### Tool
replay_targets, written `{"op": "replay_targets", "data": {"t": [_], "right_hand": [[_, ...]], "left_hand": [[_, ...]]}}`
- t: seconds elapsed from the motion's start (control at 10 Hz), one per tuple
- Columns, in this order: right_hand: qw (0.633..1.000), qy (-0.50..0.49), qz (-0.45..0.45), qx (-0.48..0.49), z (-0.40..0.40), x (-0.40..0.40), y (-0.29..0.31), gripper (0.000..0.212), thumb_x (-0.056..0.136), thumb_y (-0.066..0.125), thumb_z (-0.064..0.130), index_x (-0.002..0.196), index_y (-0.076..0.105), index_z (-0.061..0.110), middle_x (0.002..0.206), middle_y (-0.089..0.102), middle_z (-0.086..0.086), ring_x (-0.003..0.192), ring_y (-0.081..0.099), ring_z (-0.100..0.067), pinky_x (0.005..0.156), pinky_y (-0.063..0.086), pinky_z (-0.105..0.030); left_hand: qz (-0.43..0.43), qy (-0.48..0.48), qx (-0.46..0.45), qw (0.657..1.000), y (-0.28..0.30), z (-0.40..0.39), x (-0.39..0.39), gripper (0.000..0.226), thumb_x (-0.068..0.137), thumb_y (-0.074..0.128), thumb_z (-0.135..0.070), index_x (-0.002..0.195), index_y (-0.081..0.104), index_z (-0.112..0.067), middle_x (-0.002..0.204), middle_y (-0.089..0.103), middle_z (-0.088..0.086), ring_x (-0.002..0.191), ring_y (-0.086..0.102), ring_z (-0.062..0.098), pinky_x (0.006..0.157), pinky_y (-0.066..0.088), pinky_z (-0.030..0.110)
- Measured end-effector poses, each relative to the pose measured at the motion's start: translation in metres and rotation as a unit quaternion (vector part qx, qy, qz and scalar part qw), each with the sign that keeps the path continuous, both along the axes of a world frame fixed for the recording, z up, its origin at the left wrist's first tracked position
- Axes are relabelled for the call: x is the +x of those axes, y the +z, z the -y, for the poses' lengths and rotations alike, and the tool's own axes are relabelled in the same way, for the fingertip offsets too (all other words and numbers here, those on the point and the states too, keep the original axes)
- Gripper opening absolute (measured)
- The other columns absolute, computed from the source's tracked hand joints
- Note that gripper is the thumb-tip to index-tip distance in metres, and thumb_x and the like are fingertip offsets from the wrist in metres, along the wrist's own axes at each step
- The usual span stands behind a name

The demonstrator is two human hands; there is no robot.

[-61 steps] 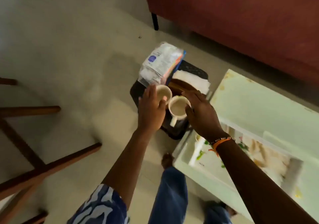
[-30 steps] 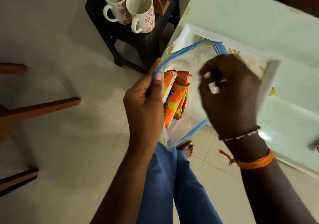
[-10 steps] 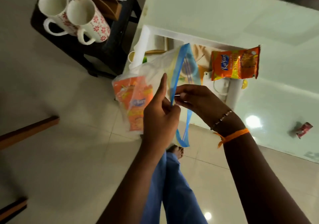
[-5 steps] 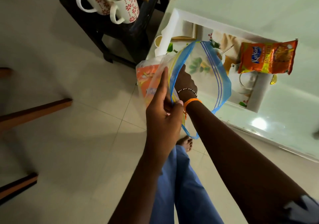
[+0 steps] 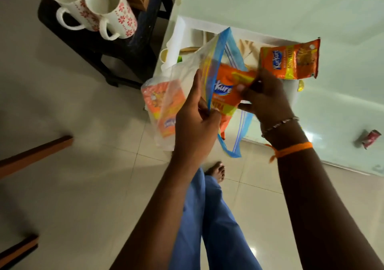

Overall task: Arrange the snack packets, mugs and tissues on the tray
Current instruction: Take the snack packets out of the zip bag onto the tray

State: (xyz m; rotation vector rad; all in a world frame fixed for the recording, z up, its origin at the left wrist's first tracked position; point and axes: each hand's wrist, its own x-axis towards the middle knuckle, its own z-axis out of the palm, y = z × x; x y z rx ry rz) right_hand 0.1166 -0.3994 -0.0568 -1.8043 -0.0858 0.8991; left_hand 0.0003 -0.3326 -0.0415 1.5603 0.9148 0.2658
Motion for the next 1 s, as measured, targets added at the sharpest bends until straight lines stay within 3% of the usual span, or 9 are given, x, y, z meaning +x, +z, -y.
{"op": "replay_targets", "data": {"t": [0.1, 0.2, 0.3, 0.5, 0.6, 0.7, 0.8, 0.9, 1.0], "right_hand": [[0.985, -0.145, -0.012, 0.088, 0.041, 0.013, 0.014, 0.014, 0.088, 0.052, -0.001, 0.097, 0.050, 0.009, 0.092, 0.061, -0.007, 0.080, 0.064, -0.014, 0.064, 0.059, -0.024], [0.948, -0.285, -0.025, 0.140, 0.074, 0.023, 0.014, 0.022, 0.088, 0.051, 0.000, 0.075, 0.047, 0.017, 0.077, 0.066, 0.003, 0.078, 0.067, -0.015, 0.075, 0.059, -0.034], [0.901, -0.391, -0.040, 0.183, 0.097, 0.029, 0.001, 0.022, 0.088, 0.052, 0.000, 0.074, 0.049, 0.016, 0.080, 0.068, -0.001, 0.082, 0.068, -0.018, 0.079, 0.059, -0.039], [0.838, -0.519, -0.115, 0.118, 0.095, 0.028, -0.048, 0.013, 0.089, 0.046, -0.006, 0.084, 0.047, 0.007, 0.092, 0.054, -0.014, 0.100, 0.058, -0.032, 0.091, 0.051, -0.046], [0.845, -0.508, -0.164, 0.037, 0.095, 0.030, -0.061, 0.036, 0.090, 0.044, -0.003, 0.126, 0.039, -0.007, 0.123, 0.053, -0.023, 0.123, 0.050, -0.037, 0.102, 0.044, -0.044], [0.845, -0.503, -0.180, 0.001, 0.099, 0.029, -0.070, 0.043, 0.092, 0.042, -0.002, 0.134, 0.035, -0.003, 0.140, 0.043, -0.022, 0.126, 0.048, -0.034, 0.097, 0.045, -0.035], [0.851, -0.492, -0.177, -0.048, 0.105, 0.029, -0.075, 0.040, 0.090, 0.046, -0.001, 0.129, 0.038, -0.001, 0.133, 0.049, -0.018, 0.119, 0.054, -0.030, 0.091, 0.047, -0.031], [0.857, -0.501, -0.097, -0.068, 0.101, 0.016, -0.056, 0.022, 0.083, 0.056, -0.002, 0.098, 0.044, 0.008, 0.090, 0.055, -0.008, 0.082, 0.054, -0.020, 0.067, 0.046, -0.025], [0.936, -0.343, -0.031, 0.070, 0.087, 0.000, -0.026, 0.019, 0.084, 0.052, -0.005, 0.079, 0.055, 0.014, 0.079, 0.058, -0.004, 0.072, 0.058, -0.014, 0.061, 0.049, -0.020]], "left_hand": [[-0.017, -0.018, 0.019, 1.000, -0.014, 0.003, 0.010, 0.075, 0.081, 0.053, 0.002, 0.145, 0.023, -0.023, 0.062, 0.039, -0.006, 0.055, 0.042, 0.000, 0.059, 0.042, 0.013], [-0.025, -0.027, 0.033, 0.999, -0.022, 0.008, 0.017, 0.075, 0.081, 0.054, 0.002, 0.145, 0.023, -0.021, 0.057, 0.033, -0.008, 0.052, 0.040, 0.001, 0.059, 0.040, 0.012], [-0.033, -0.040, 0.052, 0.997, -0.028, 0.012, 0.021, 0.075, 0.080, 0.054, 0.002, 0.145, 0.023, -0.021, 0.058, 0.033, -0.010, 0.051, 0.043, -0.002, 0.057, 0.040, 0.008], [-0.040, -0.052, 0.051, 0.997, -0.035, 0.018, 0.021, 0.076, 0.081, 0.054, 0.002, 0.145, 0.022, -0.022, 0.060, 0.037, -0.008, 0.055, 0.044, -0.001, 0.058, 0.041, 0.007], [-0.042, -0.062, 0.048, 0.996, -0.036, 0.019, 0.021, 0.076, 0.081, 0.054, 0.002, 0.146, 0.021, -0.022, 0.064, 0.042, -0.004, 0.062, 0.046, 0.005, 0.063, 0.043, 0.012], [-0.044, -0.063, 0.045, 0.996, -0.035, 0.018, 0.019, 0.076, 0.082, 0.053, 0.002, 0.146, 0.021, -0.022, 0.065, 0.041, -0.001, 0.065, 0.046, 0.011, 0.065, 0.044, 0.014], [-0.041, -0.062, 0.041, 0.996, -0.031, 0.018, 0.014, 0.075, 0.082, 0.053, 0.004, 0.146, 0.022, -0.022, 0.067, 0.043, 0.009, 0.065, 0.046, 0.020, 0.068, 0.046, 0.018], [-0.041, -0.053, 0.040, 0.997, -0.028, 0.019, 0.009, 0.074, 0.083, 0.053, 0.004, 0.145, 0.024, -0.022, 0.061, 0.034, 0.003, 0.057, 0.038, 0.012, 0.062, 0.042, 0.017], [-0.045, -0.043, 0.045, 0.997, -0.024, 0.021, 0.003, 0.073, 0.083, 0.052, 0.003, 0.145, 0.025, -0.024, 0.056, 0.034, 0.006, 0.053, 0.034, 0.014, 0.057, 0.041, 0.027]]}}
